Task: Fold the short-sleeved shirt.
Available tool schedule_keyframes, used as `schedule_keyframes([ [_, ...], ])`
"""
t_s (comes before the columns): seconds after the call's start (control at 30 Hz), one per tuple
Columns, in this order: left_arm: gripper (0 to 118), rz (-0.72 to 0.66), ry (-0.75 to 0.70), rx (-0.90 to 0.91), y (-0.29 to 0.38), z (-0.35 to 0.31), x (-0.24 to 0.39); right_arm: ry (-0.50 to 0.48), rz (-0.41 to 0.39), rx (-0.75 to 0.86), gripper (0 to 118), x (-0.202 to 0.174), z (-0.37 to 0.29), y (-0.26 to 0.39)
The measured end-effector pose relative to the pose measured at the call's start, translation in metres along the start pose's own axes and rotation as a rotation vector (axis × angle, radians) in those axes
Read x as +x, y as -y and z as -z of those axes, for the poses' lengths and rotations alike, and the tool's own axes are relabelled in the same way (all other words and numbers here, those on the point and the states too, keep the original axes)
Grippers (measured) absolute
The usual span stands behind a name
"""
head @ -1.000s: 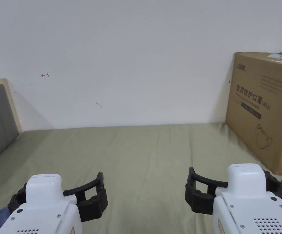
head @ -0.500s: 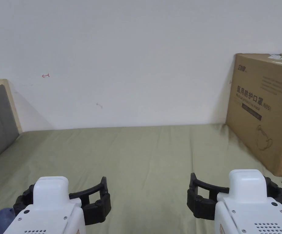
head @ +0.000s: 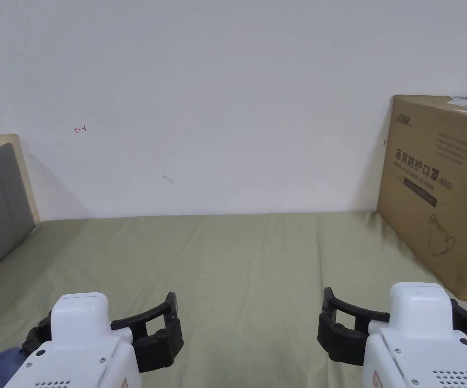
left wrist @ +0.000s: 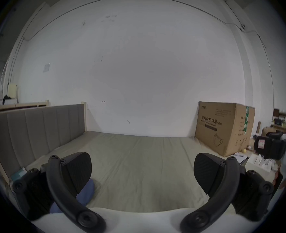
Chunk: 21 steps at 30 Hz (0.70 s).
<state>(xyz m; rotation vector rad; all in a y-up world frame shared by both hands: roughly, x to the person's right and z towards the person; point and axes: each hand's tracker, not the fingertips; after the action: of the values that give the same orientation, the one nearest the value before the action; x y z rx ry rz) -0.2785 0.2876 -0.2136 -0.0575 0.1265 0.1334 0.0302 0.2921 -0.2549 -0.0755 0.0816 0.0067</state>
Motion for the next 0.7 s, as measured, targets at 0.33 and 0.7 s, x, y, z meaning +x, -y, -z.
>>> schedule_keyframes([
  [0.33,118,-0.980,0.002,0.027,0.043,-0.004,-0.056,0.050,-0.934,0.033,118,-0.090,0.001,0.027],
  [0.7,118,-0.168,-0.016,0.014,-0.007,0.006,-0.004,-0.072,-0.175,-0.022,118,-0.055,0.006,-0.003],
])
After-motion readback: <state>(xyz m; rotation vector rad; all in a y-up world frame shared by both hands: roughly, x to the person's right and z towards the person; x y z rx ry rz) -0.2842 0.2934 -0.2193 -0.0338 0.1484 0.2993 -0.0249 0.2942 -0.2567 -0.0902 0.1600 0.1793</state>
